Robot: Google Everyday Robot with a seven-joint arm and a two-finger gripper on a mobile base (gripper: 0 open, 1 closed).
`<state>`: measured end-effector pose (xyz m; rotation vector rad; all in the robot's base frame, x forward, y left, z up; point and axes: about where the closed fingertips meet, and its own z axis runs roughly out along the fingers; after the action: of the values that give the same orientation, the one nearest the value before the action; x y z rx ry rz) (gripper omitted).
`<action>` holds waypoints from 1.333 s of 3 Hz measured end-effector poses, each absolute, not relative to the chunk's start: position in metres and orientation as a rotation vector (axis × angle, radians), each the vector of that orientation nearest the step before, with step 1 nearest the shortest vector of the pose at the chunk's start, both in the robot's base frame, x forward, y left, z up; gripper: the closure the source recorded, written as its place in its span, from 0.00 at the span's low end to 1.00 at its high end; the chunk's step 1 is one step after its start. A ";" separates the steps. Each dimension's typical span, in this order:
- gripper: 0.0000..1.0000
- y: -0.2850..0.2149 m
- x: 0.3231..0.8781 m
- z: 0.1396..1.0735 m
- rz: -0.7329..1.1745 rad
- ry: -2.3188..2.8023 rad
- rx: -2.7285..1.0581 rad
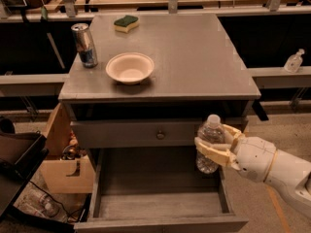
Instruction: Pick water bottle from middle drawer and place on counter
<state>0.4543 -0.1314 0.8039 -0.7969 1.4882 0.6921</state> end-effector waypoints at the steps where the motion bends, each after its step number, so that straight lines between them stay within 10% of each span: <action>1: 1.00 -0.133 0.459 0.813 0.683 1.477 -0.767; 4: 1.00 -0.210 0.488 0.933 0.555 1.426 -0.576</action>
Offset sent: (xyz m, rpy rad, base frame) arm 0.0065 -0.0532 0.0901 0.0911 -0.0852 -0.2585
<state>0.4879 -0.2101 0.9334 -0.5756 1.4260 0.5555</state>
